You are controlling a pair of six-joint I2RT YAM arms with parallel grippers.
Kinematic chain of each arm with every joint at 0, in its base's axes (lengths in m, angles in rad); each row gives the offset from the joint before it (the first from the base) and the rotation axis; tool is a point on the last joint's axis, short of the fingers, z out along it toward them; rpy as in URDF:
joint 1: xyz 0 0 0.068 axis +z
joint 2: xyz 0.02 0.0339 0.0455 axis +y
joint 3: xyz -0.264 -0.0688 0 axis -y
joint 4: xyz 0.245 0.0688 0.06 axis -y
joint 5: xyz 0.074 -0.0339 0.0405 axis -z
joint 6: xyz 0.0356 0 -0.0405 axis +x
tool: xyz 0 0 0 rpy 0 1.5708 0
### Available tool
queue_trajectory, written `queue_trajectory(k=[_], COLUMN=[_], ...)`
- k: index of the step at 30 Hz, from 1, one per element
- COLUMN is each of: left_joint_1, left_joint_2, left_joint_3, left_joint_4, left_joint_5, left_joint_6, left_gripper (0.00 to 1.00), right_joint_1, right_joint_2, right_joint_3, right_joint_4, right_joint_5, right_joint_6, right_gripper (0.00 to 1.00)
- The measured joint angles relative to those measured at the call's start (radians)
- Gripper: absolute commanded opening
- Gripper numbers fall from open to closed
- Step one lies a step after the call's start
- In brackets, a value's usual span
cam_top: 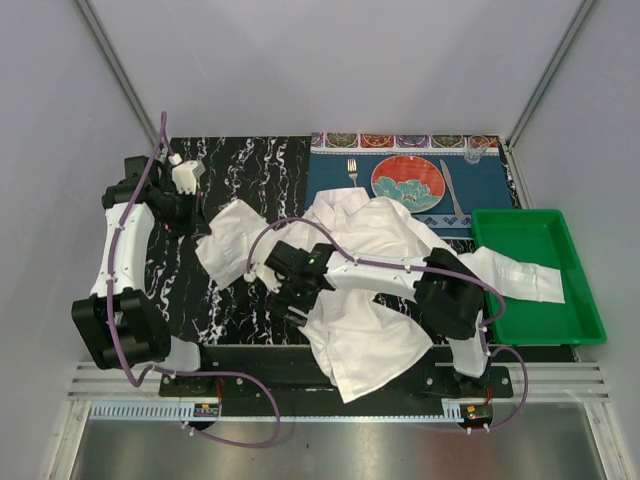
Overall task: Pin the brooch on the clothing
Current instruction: Flatten out the clothes at the center of the board.
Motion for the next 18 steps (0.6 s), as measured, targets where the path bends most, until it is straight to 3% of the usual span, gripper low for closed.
queue_trajectory(k=[4, 6, 9, 14, 18], left_joint_1=[0.015, 0.019, 0.021, 0.021, 0.013], left_joint_2=[0.024, 0.031, 0.031, 0.031, 0.031], left_joint_3=[0.001, 0.001, 0.001, 0.001, 0.001], left_joint_4=[0.011, 0.019, 0.027, 0.034, 0.034], left_joint_5=[0.005, 0.007, 0.011, 0.024, 0.033], left_joint_6=[-0.022, -0.031, -0.039, -0.039, -0.040], left_gripper=[0.00, 0.00, 0.00, 0.00, 0.00], right_joint_1=[0.052, 0.063, 0.065, 0.033, -0.095], right_joint_2=[0.061, 0.092, 0.128, 0.097, -0.068], right_joint_3=[0.008, 0.023, 0.047, 0.041, -0.004], right_joint_4=[0.024, 0.028, 0.030, 0.023, 0.005], right_joint_5=[0.059, 0.077, 0.109, 0.122, 0.042], right_joint_6=[0.026, 0.034, 0.044, 0.051, 0.037], right_gripper=[0.70, 0.38, 0.00, 0.00, 0.00])
